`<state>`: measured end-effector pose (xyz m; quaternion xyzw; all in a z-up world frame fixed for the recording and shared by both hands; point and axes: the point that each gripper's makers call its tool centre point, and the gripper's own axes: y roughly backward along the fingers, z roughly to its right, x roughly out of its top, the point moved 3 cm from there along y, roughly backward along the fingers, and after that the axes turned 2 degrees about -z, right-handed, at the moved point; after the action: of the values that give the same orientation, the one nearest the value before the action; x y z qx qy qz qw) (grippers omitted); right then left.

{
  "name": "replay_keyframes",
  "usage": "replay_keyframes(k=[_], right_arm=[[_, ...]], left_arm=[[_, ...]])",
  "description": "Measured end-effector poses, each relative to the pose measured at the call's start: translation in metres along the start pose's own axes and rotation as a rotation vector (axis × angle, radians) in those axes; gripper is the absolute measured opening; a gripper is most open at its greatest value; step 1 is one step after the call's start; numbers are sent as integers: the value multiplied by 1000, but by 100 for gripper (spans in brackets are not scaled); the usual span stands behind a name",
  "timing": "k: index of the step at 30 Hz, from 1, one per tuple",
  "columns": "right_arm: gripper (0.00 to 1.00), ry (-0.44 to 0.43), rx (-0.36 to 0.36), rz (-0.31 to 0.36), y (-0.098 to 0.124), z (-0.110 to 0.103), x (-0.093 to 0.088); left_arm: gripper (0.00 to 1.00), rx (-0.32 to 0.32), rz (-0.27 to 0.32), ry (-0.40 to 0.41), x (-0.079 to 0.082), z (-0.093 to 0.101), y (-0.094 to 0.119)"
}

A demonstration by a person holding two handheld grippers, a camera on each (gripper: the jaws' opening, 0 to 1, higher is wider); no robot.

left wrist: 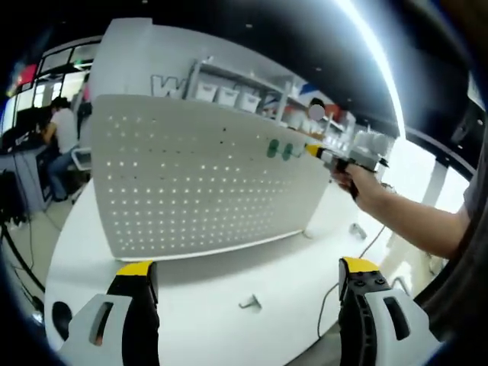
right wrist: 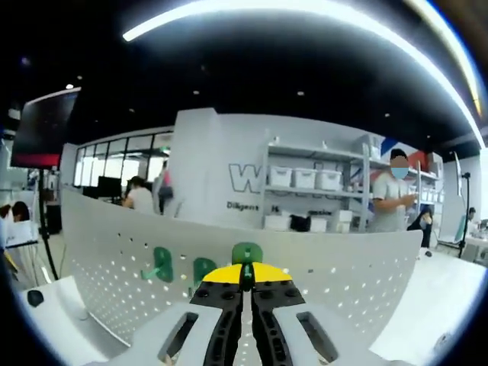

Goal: Insert the hook assembly into the mounting plate slot until the hook locks in place.

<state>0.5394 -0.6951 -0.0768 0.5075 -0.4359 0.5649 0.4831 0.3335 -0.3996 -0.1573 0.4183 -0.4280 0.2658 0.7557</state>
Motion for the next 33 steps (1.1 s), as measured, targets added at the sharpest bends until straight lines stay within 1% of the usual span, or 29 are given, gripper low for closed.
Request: replay_keyframes(k=[7,11,13,15,19,24,29,31,33], right_arm=[[0,6,-8,-12,-4,3,-6],[0,-13,-15,-8,-7,8,-10],[0,-27,-3,-6,-8,7,-12],[0,-2,-14,-4,-8,8,-12],[0,3,-17,7,-9,6,-14],[0,4,-24,20,-9,4,-18],[0,-11,-29,11,-10,3,-25],[0,-62,-39,26,-10,6,-25],[0,-42,-35,22,-11,4,-25]], left_arm=[[100,9,5,6,0,-3,2],[100,18,4,9,0,-6,3],[100,18,0,13,-1,-7,1],[100,14,-2,17,-2,-5,-1],[100,3,-1,18,-2,-1,-5],[100,4,-7,21,-3,-1,-6],[100,15,-7,27,-5,-6,-4],[100,16,-7,34,-5,-7,-3],[100,20,-5,36,-6,-7,-3]])
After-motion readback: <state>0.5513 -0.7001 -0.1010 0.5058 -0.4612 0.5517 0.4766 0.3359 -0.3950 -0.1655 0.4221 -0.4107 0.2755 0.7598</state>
